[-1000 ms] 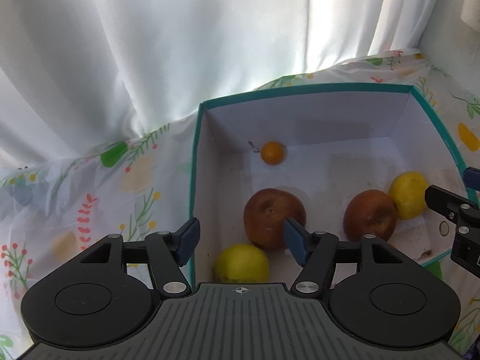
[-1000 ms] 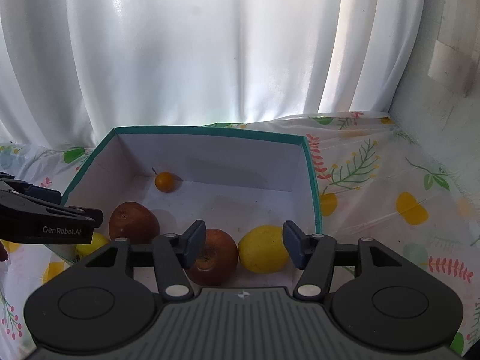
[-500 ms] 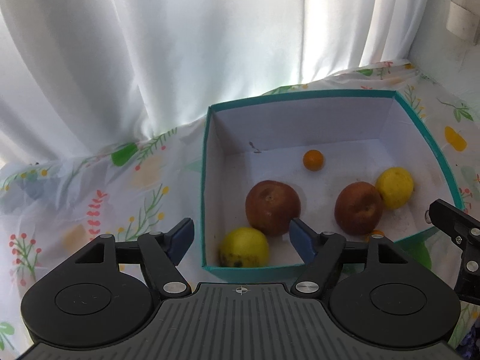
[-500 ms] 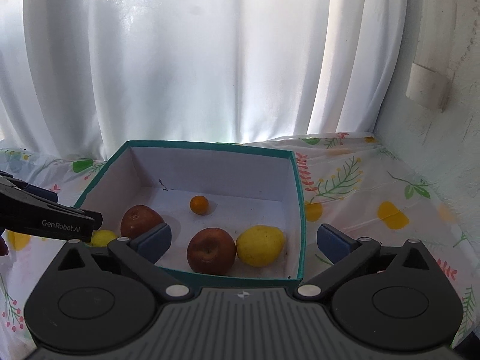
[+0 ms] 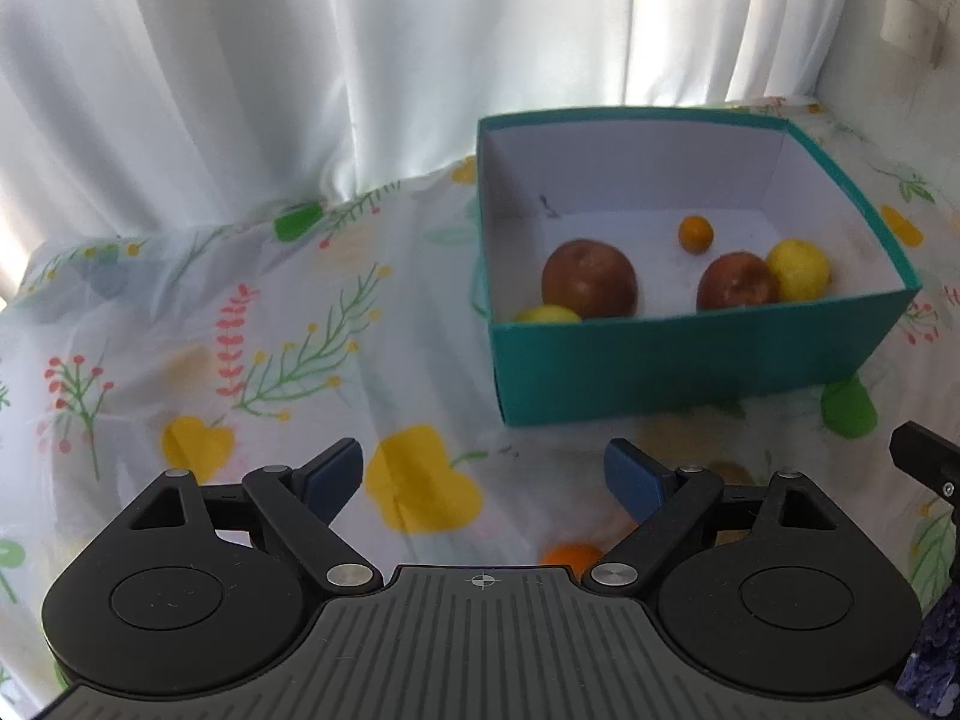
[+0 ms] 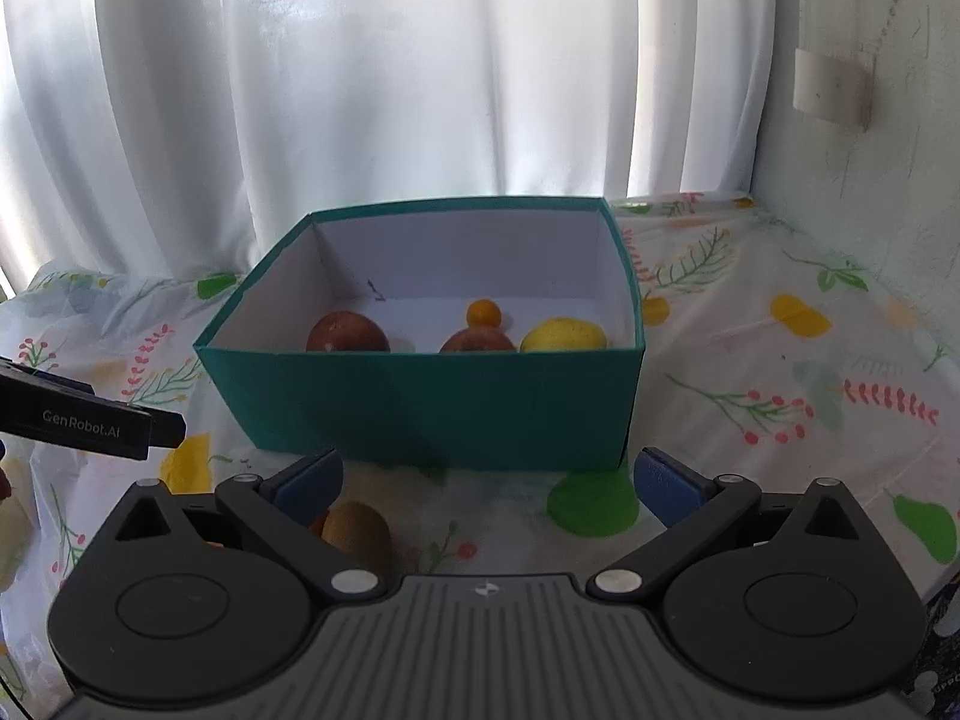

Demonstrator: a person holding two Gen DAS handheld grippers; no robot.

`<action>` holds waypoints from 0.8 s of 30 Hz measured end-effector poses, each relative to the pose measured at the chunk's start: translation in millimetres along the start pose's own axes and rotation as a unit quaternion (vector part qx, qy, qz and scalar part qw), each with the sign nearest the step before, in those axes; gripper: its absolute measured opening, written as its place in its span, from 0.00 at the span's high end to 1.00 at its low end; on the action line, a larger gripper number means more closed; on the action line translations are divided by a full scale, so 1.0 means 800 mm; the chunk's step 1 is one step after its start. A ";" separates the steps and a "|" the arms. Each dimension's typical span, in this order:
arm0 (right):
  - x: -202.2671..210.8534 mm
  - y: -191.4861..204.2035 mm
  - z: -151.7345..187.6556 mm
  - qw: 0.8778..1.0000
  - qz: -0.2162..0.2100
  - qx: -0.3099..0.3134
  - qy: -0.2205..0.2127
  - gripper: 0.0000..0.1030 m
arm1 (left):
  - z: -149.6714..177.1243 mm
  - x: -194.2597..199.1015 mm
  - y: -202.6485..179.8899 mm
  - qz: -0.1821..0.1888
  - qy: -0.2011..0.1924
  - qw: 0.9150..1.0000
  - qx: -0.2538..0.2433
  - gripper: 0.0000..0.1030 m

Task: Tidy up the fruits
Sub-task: 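Move both tools back from the box toward the remaining orange and kiwi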

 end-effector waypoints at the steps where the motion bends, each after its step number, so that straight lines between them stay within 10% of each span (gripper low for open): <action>1: -0.002 0.003 0.006 1.000 -0.004 -0.002 0.008 0.00 | 0.010 -0.002 0.004 0.001 0.005 1.000 -0.001 0.11; 24: -0.037 0.061 0.046 0.993 -0.060 0.056 0.081 0.00 | 0.080 -0.051 0.004 0.039 0.092 0.995 -0.025 0.13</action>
Point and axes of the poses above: each gripper's, at about its wrist camera, not at the fingertips, and x roughly against the way its jaws point, y to its left, z to its underside, the point moved 5 cm from there along -x, roughly the way its jaws point, and after that the axes turned 11 degrees about x, right-handed, at the moved point
